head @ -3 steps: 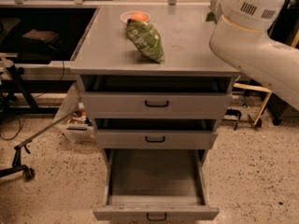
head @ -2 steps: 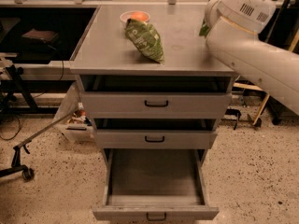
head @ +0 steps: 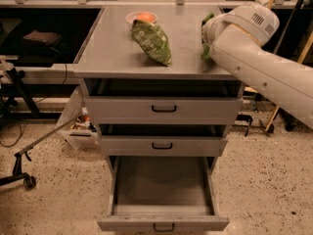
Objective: Pick green rice chip bag from bottom drawer and place on counter
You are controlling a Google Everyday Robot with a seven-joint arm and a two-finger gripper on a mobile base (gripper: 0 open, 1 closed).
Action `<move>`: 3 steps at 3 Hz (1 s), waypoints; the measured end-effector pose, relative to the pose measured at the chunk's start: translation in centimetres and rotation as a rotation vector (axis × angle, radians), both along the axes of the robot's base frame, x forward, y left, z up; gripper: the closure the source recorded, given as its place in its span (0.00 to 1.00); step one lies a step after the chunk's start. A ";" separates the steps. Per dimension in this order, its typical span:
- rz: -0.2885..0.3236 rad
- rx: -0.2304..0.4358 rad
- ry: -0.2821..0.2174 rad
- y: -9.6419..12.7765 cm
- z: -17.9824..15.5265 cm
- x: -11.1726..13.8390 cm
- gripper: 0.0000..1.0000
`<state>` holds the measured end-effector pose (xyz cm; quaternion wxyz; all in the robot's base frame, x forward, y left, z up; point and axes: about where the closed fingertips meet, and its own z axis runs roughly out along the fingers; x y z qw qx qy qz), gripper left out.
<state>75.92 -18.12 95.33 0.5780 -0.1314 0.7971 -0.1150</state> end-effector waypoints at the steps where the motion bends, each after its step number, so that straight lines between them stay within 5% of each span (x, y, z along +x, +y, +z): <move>1: 0.000 0.000 0.000 0.0 0.0 0.0 0.59; 3: 0.000 0.000 0.000 0.0 0.0 0.0 0.12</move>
Offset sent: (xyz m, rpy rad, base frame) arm 0.0000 0.0000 0.0000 0.0003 0.0000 -0.0001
